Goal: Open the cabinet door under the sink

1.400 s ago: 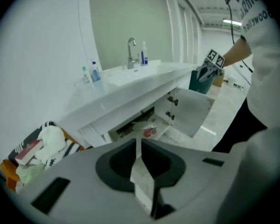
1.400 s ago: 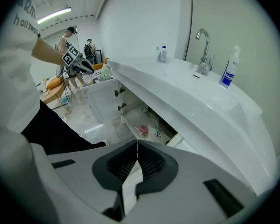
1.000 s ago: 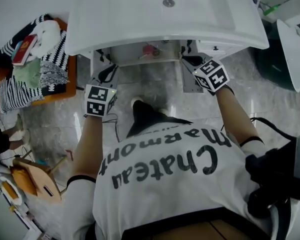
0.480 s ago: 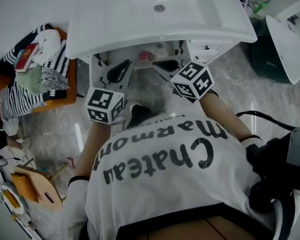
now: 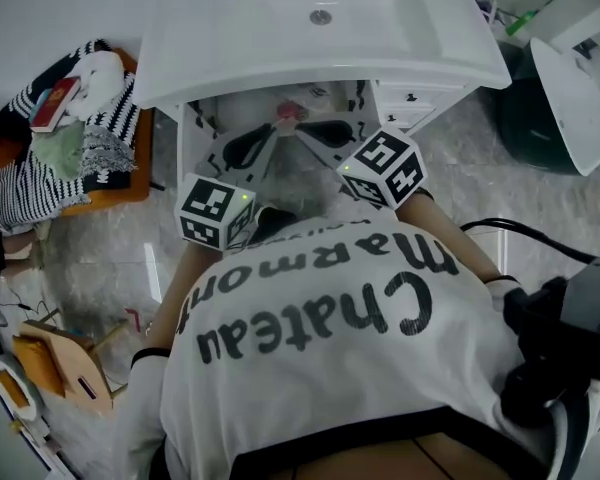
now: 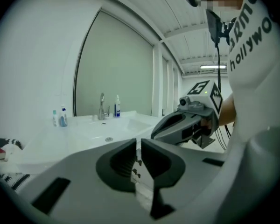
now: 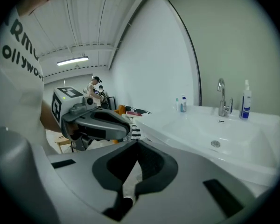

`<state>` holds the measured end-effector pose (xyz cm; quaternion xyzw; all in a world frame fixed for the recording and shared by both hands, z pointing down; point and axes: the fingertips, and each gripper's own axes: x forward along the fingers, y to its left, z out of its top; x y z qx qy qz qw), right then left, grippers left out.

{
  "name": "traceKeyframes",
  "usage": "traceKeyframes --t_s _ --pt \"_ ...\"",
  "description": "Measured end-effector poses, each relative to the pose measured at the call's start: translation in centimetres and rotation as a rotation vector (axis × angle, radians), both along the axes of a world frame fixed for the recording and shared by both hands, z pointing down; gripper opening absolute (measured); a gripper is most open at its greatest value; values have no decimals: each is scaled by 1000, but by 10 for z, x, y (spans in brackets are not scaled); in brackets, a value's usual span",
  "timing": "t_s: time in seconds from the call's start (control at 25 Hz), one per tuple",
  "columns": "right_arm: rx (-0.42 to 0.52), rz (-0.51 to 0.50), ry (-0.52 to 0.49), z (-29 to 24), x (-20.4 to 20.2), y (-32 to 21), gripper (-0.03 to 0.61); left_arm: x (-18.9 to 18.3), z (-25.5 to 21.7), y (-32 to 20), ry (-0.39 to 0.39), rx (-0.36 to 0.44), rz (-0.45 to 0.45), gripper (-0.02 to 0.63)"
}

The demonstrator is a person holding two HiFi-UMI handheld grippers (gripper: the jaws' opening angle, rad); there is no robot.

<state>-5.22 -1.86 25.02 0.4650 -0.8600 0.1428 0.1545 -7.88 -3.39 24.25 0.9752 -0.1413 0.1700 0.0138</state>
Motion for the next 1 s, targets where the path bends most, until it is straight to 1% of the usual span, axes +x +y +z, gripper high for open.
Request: traceKeyframes --t_s 0.12,0.32,0.52,1.0 --pt "14 12 15 -3 5 -2 11 -3 1 -3 11 -19 -16 34" --pt "24 1 69 0 6 0 11 -4 5 -5 -10 -1 -21 34" --pt "21 -21 130 6 4 5 11 -3 8 -2 -17 -8 -16 34" --pt "10 -24 133 14 2 12 11 -9 12 3 -11 -22 -32 34"
